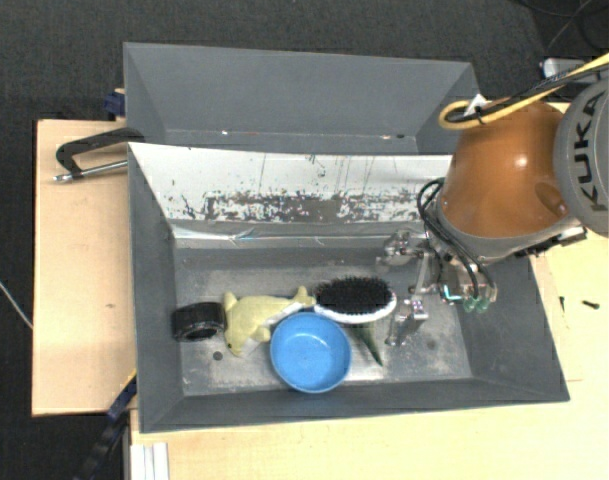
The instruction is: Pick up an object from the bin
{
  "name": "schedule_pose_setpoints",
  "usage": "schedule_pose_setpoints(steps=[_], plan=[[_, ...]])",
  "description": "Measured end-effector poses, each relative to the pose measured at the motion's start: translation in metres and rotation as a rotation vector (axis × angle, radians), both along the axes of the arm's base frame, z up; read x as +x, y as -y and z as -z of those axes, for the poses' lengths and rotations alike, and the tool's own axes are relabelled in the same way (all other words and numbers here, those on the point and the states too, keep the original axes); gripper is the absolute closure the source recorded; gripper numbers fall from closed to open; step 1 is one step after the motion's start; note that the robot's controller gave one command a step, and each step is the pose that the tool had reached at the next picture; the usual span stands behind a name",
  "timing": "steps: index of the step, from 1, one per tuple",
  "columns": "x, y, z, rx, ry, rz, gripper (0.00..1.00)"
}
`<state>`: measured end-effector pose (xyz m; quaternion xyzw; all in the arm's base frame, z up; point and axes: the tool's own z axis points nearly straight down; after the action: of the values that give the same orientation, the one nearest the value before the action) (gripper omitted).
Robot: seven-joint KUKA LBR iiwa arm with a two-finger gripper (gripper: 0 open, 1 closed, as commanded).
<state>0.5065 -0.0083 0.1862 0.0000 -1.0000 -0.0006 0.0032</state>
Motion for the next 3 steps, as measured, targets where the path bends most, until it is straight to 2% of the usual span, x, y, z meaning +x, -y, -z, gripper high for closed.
schedule_pose_setpoints(steps=[1, 2, 3], plan=[[0.046, -0.036, 0.116, 0.002, 0.006, -0.005, 0.0], [0.04, -0.065, 0.085, 0.001, 0.013, 0.118, 0.0], [0.065, -0.041, 0.074, 0.0, 0.013, 0.254, 0.0]])
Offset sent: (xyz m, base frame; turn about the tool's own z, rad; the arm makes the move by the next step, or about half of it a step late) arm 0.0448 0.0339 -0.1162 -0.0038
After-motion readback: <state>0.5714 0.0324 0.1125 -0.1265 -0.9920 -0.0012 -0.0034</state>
